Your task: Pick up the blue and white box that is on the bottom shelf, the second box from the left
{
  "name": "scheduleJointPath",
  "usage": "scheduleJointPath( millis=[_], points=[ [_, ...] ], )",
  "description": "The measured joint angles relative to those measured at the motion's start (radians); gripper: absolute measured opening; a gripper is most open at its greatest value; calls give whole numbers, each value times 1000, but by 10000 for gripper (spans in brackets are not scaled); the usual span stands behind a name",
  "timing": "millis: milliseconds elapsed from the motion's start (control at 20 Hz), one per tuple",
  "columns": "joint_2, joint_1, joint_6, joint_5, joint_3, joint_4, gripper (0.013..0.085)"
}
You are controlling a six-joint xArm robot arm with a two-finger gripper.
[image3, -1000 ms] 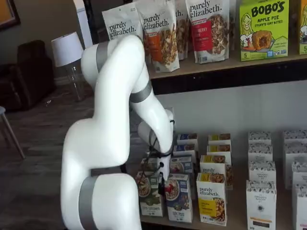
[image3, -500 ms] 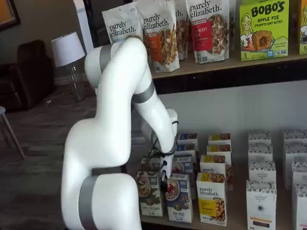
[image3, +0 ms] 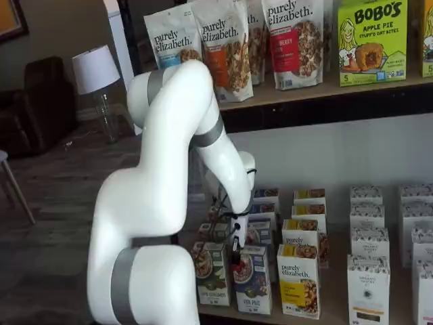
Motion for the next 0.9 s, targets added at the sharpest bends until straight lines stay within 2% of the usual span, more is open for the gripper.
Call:
scheduleJointPath(
  millis=[900],
  points=[
    [168, -22, 73, 6, -201, -98, 850]
  ],
)
